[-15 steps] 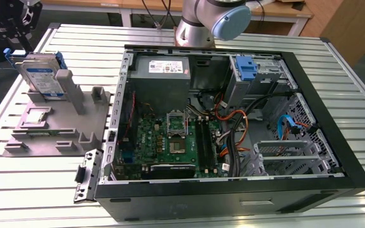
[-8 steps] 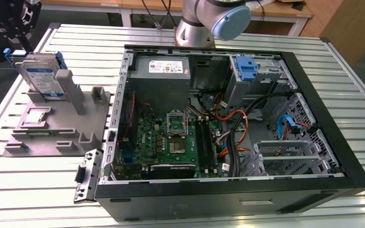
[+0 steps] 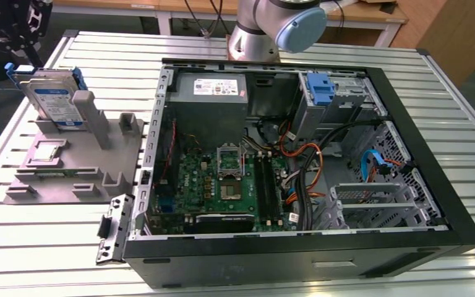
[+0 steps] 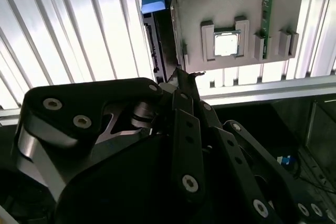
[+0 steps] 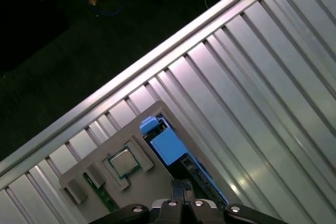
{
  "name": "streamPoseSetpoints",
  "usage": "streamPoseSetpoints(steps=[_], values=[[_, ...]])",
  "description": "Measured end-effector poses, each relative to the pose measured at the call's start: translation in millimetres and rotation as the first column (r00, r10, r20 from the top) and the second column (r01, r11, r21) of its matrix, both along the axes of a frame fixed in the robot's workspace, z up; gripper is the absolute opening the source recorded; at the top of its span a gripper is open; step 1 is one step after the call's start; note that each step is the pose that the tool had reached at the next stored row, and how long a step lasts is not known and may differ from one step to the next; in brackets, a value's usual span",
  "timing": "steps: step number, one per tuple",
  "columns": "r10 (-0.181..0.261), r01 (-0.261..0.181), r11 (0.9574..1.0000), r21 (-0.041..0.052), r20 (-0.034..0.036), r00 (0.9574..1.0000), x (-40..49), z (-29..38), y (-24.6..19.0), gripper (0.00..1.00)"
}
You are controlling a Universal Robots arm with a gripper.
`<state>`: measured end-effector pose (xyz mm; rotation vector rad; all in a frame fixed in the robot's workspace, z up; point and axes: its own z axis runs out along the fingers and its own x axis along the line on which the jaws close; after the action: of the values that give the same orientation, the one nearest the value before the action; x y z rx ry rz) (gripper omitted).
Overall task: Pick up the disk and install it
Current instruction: 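Pick up the disk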
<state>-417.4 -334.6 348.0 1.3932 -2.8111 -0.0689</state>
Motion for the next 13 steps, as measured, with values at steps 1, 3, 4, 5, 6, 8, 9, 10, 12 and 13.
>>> streamPoseSetpoints(steps=[1,3,4,5,6,8,9,10,12,13], values=[[0.014,-0.014,0.9999,0.0003,0.0,0.9999,0.0,0.0,0.0,0.1],[0.042,-0.042,0.9991,0.0009,0.0002,0.9991,0.0,0.0,0.0,0.1],[0.057,-0.057,0.9984,0.0012,0.0003,0.9984,0.0,-0.1,0.0,0.1],[0.071,-0.071,0.9975,0.0016,0.0004,0.9975,0.0,-0.1,0.0,0.1],[0.084,-0.084,0.9964,0.002,0.0005,0.9964,0.0,-0.1,0.0,0.1],[0.113,-0.113,0.9936,0.0026,0.0007,0.9936,0.0,-0.2,0.0,0.1],[0.126,-0.126,0.992,0.003,0.0008,0.992,0.0,-0.3,0.0,0.1],[0.14,-0.14,0.9902,0.0033,0.0009,0.9902,0.0,-0.3,0.0,0.1],[0.168,-0.168,0.9858,0.0041,0.0011,0.9858,0.0,-0.3,0.0,0.1],[0.181,-0.181,0.9834,0.0045,0.0012,0.9834,0.0,-0.4,0.0,0.1]])
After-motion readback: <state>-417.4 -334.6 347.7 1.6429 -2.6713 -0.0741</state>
